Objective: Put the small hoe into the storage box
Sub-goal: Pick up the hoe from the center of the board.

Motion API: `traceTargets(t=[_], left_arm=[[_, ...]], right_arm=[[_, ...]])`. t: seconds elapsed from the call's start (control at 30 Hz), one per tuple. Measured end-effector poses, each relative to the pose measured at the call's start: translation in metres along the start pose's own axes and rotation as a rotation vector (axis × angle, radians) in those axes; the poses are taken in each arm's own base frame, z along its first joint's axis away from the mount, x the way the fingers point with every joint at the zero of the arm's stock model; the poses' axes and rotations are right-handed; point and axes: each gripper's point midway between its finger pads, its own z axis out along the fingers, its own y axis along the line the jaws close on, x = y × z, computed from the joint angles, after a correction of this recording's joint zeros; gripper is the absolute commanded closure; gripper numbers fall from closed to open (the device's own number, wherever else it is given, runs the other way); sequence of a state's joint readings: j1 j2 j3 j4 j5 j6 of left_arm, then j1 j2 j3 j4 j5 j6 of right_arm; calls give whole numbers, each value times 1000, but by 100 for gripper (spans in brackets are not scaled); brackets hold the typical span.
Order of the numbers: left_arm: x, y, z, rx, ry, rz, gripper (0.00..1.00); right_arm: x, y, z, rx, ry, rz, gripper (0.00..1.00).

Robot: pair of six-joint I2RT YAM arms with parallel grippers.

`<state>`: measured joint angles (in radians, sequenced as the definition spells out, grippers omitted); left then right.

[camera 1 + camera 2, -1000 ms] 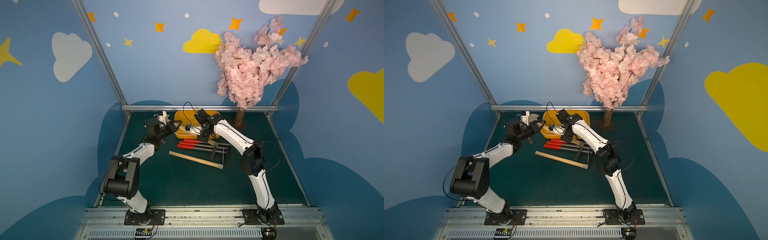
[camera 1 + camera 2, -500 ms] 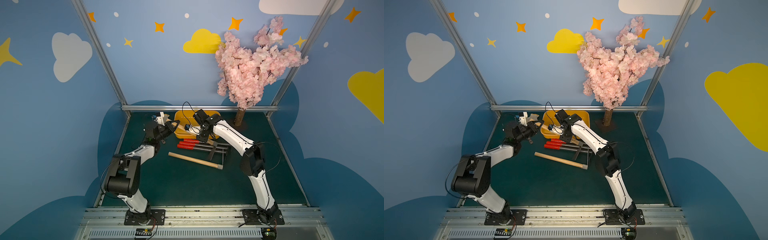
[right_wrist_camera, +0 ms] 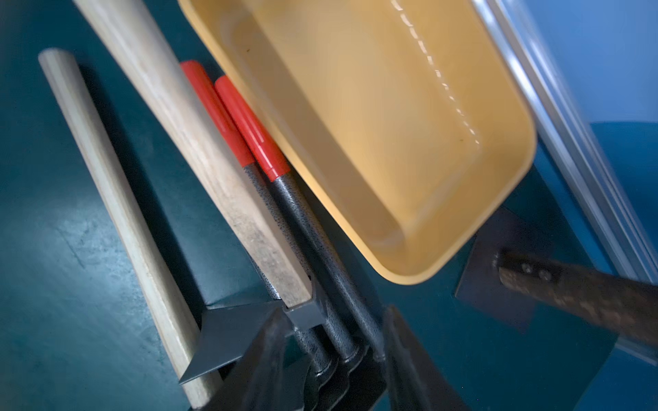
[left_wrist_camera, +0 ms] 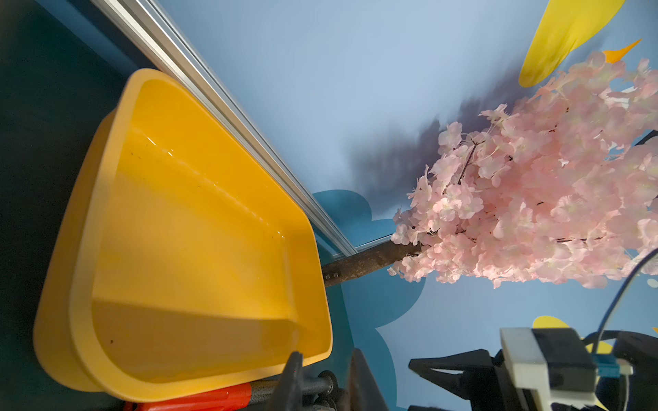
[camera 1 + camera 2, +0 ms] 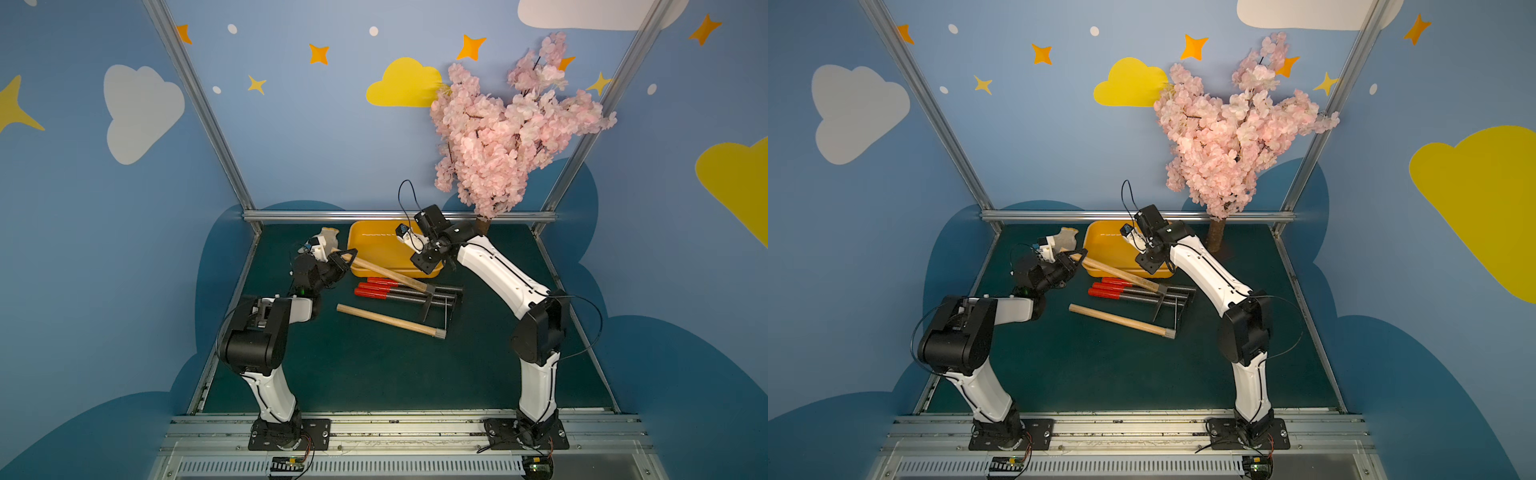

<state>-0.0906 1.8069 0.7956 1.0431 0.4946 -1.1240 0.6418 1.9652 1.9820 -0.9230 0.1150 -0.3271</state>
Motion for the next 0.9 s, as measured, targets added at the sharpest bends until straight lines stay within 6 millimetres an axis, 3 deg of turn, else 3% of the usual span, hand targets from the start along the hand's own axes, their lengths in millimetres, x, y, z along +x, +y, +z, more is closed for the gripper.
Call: traceTargets(t=[0.1,0.2,0.33,0.43,0.5,0.9], left_arm=[[-1,3,-2,0,-19,-12,97],[-3,5,-3,-2,-41,-21,97],[-5,4,-3,0,-63,-18,97],[-5,6,-5,-5,-72,-23,98],[-5,7,-6,-6,-75,-25,98],[-3,12,-11,-9,-91,-39,97]], right_arm=[[1,-7,-14,28,-35,136,60],[13,-5,-13,31,-15,308,65],[51,14,13,18,94,524,68],[88,36,35,14,204,620,70],[102,47,42,15,246,666,71],[104,58,57,4,226,825,76]])
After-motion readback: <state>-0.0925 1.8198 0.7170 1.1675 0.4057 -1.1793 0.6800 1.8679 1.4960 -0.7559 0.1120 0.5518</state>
